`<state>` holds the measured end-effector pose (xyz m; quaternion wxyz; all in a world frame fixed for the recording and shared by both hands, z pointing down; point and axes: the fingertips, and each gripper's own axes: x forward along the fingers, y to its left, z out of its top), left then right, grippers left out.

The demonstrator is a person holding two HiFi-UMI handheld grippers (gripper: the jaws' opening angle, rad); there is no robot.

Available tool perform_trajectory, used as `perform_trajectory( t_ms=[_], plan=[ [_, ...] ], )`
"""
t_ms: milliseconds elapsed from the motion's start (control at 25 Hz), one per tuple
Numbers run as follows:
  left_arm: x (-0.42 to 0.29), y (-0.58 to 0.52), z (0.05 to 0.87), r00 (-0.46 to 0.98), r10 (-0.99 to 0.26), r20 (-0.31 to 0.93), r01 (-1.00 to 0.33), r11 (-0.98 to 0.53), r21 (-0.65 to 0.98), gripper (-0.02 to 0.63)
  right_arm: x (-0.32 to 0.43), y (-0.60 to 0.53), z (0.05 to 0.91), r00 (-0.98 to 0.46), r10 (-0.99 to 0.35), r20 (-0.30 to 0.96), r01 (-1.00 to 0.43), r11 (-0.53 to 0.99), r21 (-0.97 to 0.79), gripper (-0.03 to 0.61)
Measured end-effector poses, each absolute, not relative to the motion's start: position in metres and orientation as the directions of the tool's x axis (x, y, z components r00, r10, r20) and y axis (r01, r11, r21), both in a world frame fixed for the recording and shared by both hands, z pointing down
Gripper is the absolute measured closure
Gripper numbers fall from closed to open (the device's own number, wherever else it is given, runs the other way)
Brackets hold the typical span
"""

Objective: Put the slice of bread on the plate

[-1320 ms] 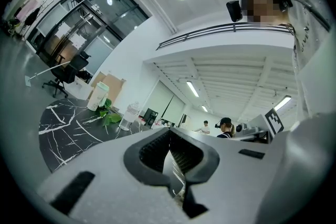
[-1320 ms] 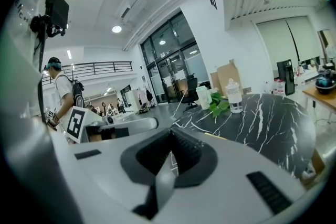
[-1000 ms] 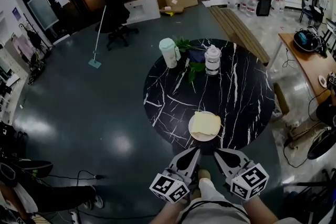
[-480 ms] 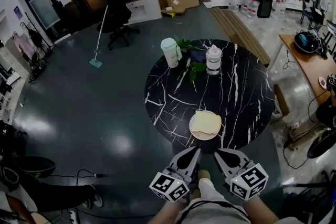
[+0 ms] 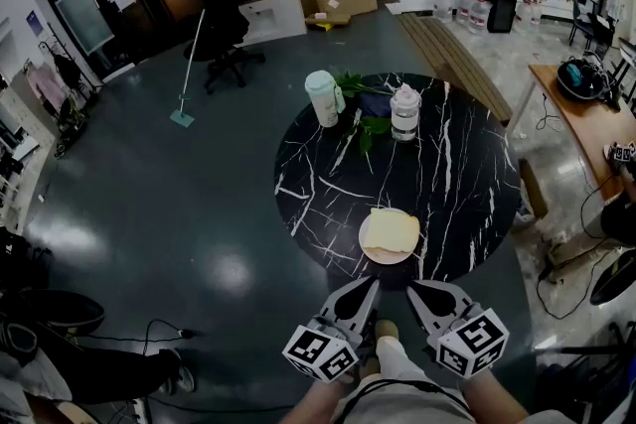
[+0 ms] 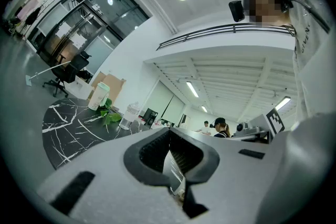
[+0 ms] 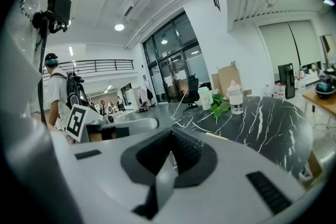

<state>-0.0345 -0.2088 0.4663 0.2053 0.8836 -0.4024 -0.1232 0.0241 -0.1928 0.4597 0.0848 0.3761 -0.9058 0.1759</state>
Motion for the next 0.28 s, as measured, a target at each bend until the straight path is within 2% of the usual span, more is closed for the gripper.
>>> perform_trajectory(
  t_ms=[280],
  plan=[
    [-0.0360, -0.2107, 0.4745, 0.643, -0.765, -0.049, -0.663, -0.588, 0.463, 0.606, 0.0260, -0.1958, 0.4687, -0.692, -0.661, 0.290, -0.722, 0.642, -0.259, 0.570]
  ],
)
